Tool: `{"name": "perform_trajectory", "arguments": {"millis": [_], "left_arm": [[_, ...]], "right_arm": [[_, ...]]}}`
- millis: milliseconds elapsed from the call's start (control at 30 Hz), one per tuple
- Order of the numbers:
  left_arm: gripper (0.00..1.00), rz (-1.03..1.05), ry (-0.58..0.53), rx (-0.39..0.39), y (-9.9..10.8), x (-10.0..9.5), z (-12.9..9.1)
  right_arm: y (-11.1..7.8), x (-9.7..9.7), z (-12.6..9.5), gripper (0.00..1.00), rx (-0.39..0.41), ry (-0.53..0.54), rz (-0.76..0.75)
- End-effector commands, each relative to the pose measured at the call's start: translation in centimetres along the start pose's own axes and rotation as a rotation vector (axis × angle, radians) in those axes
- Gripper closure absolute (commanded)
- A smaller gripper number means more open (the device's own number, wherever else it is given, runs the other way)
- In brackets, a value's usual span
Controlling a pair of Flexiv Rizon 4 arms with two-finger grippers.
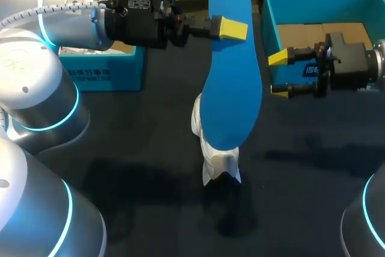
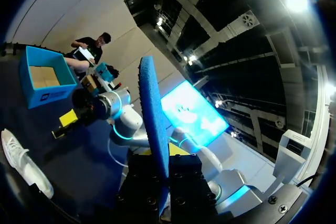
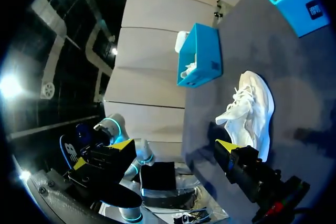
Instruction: Take the shoe out of the shoebox, open the shoe tongue, remove and reinsert the insole, then place the shoe into the shoebox
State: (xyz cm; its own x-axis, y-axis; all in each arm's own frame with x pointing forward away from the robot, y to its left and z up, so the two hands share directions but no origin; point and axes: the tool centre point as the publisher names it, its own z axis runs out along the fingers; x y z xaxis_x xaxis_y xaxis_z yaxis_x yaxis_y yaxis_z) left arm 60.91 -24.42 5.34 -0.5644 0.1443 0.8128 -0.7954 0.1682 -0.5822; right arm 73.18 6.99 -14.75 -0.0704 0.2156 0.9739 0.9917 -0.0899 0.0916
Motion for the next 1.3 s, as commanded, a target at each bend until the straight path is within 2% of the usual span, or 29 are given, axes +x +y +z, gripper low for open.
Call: {"name": "perform_trajectory", "arguments": {"millis": [33, 100, 367, 433, 533, 733, 1100, 1300], "left_arm": [[1.0, 0.0, 0.001, 0.003, 0.2, -0.1, 0.0], [1.0, 0.019, -0.014, 0.011, 0.1, -0.3, 0.0], [1.0, 0.384, -0.036, 0.021, -0.4, -2.8, -1.5], [1.0, 0.407, -0.041, 0.024, -0.4, -3.1, -1.6], [1.0, 0.633, -0.04, -0.048, -0.1, -4.4, -2.3], [1.0, 0.902, -0.075, -0.073, 0.0, -5.9, -3.2], [1.0, 1.496, -0.184, -0.018, -1.6, -8.6, -4.5], [1.0, 1.514, -0.186, -0.012, -1.7, -8.8, -4.5]], "right_arm": [[0.2, -0.1, 0.2, 0.0, 0.006, -0.002, 0.001], [0.2, -0.1, 0.2, 0.0, 0.006, -0.002, 0.001], [0.2, -0.1, 0.2, 0.0, 0.006, -0.002, 0.001], [0.2, -0.1, 0.2, 0.0, 0.006, -0.002, 0.001], [0.2, -0.1, 0.2, 0.0, 0.006, -0.002, 0.001], [0.2, -0.1, 0.2, 0.0, 0.006, -0.002, 0.001], [0.2, -0.1, 0.2, 0.0, 0.006, -0.002, 0.001], [0.2, -0.1, 0.2, 0.0, 0.006, -0.002, 0.001]]}}
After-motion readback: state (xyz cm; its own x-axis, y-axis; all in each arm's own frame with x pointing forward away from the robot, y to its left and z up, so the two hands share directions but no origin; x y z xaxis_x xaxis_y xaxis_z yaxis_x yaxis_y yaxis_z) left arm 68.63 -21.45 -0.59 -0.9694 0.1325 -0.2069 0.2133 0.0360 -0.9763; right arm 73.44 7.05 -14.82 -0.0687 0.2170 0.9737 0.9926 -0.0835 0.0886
